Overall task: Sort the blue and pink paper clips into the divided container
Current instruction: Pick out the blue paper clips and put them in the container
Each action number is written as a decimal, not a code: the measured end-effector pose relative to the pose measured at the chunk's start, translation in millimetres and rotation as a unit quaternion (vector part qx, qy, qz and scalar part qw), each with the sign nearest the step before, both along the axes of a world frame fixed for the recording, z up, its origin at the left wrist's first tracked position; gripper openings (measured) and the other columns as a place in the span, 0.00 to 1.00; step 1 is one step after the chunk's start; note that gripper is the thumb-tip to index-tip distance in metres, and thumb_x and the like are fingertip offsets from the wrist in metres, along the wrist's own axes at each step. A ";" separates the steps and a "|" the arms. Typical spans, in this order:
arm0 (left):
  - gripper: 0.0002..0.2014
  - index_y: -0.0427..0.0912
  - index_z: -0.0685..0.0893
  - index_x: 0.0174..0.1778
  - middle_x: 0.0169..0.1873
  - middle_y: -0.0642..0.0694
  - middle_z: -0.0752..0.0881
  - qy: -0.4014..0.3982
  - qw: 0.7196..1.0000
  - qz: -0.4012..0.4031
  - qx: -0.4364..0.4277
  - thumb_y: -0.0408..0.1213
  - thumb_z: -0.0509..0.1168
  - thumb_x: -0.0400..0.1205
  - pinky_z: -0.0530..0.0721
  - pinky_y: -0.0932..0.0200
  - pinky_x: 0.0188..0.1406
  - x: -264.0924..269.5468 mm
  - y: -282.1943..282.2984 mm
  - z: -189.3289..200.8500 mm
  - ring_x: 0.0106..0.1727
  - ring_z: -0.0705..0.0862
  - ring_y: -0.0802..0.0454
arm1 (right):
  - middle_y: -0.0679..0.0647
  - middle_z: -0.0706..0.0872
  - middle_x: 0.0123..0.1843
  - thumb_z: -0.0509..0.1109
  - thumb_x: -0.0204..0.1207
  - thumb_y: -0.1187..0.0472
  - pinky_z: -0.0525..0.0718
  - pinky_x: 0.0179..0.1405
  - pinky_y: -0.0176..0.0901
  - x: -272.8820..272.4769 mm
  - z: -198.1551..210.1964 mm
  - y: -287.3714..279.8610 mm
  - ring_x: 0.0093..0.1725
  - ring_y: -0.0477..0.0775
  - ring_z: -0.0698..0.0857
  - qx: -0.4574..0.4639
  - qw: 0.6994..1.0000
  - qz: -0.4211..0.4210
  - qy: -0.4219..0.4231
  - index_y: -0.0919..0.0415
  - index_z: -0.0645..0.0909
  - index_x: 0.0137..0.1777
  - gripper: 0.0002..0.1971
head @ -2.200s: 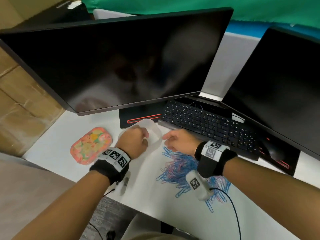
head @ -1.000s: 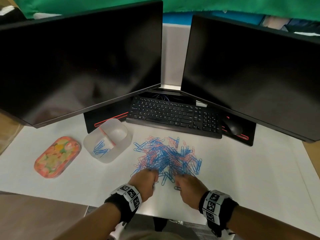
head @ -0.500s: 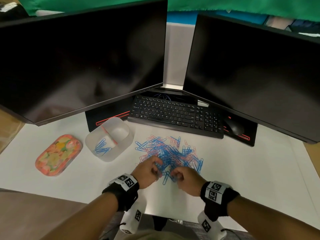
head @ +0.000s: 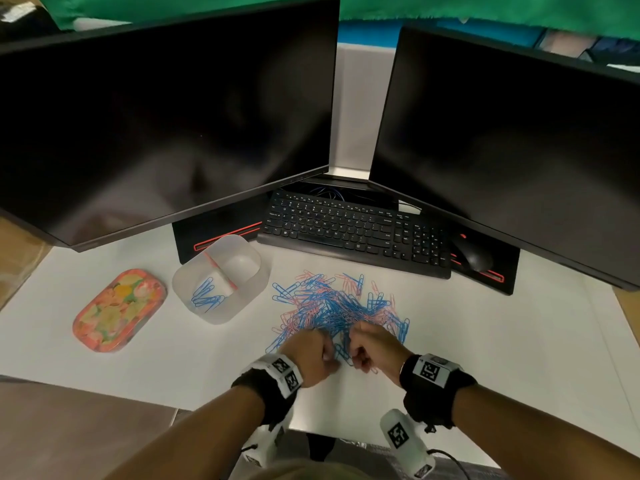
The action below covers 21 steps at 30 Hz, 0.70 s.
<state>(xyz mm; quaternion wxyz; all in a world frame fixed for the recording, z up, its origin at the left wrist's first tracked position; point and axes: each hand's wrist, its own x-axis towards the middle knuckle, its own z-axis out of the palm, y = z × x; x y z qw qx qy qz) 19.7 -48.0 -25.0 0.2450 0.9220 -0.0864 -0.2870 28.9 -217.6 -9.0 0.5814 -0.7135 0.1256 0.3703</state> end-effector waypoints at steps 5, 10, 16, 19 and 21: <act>0.07 0.46 0.81 0.47 0.47 0.45 0.87 -0.090 0.993 -0.039 0.071 0.44 0.62 0.78 0.84 0.54 0.47 -4.7 -4.1 -1.5 0.48 0.85 0.43 | 0.47 0.77 0.31 0.66 0.72 0.62 0.70 0.29 0.37 -5.3 -5.0 -2.7 0.30 0.47 0.75 -0.191 0.951 0.163 -0.181 0.56 0.72 0.38 0.06; 0.08 0.44 0.81 0.49 0.49 0.42 0.87 -0.099 0.988 -0.068 0.097 0.37 0.59 0.78 0.81 0.54 0.45 -4.2 -2.0 0.3 0.50 0.86 0.40 | 0.55 0.84 0.49 0.66 0.75 0.56 0.77 0.44 0.46 -14.3 -8.9 3.9 0.49 0.61 0.83 -0.307 0.852 0.291 -0.308 0.57 0.74 0.49 0.06; 0.03 0.47 0.83 0.39 0.43 0.48 0.89 -0.062 0.998 0.020 0.022 0.37 0.64 0.74 0.80 0.61 0.42 -2.3 17.4 -1.5 0.47 0.86 0.46 | 0.62 0.86 0.55 0.60 0.78 0.68 0.81 0.50 0.50 -8.4 -7.6 17.4 0.55 0.65 0.85 -0.389 0.768 0.379 -0.339 0.64 0.78 0.58 0.11; 0.07 0.50 0.85 0.44 0.41 0.49 0.88 -0.058 0.996 0.067 -0.032 0.35 0.64 0.75 0.78 0.64 0.43 0.3 27.7 -1.5 0.46 0.86 0.47 | 0.62 0.86 0.55 0.61 0.77 0.69 0.82 0.49 0.51 -3.7 -5.2 19.7 0.55 0.66 0.85 -0.394 0.762 0.390 -0.335 0.64 0.78 0.57 0.11; 0.14 0.50 0.85 0.55 0.38 0.50 0.85 -0.047 0.992 0.096 -0.060 0.33 0.64 0.76 0.75 0.68 0.45 2.8 33.3 0.0 0.43 0.85 0.49 | 0.62 0.86 0.54 0.61 0.79 0.64 0.80 0.46 0.50 -1.7 -3.1 20.2 0.53 0.66 0.85 -0.373 0.783 0.364 -0.339 0.64 0.77 0.55 0.08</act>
